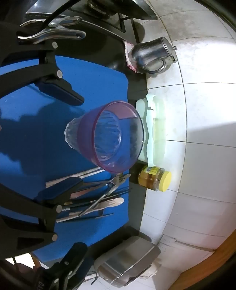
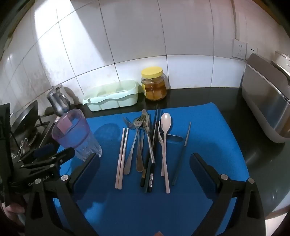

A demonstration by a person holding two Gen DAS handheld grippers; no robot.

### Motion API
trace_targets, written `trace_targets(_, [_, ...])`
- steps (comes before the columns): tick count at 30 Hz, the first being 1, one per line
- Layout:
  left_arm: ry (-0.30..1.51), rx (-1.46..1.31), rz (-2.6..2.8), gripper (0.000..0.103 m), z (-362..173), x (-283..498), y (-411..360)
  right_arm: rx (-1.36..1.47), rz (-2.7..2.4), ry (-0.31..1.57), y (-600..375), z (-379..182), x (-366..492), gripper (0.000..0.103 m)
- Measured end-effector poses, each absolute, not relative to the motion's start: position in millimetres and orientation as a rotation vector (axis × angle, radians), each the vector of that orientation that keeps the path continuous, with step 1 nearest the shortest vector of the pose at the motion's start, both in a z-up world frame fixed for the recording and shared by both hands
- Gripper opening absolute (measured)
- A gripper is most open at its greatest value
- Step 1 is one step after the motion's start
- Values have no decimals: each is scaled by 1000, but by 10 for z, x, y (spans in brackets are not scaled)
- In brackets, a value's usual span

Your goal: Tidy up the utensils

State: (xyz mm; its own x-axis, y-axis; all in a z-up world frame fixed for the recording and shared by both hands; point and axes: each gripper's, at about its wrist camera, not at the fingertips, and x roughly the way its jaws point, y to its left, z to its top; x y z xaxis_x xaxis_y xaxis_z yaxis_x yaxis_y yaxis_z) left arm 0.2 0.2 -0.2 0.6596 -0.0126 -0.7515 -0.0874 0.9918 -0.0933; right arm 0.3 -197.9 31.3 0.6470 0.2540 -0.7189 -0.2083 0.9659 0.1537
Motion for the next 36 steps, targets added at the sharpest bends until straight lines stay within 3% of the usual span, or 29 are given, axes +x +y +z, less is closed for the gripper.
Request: trace_targets(36, [848, -121, 41, 85, -20, 10, -15, 73, 266, 837, -1961, 293, -6, 101])
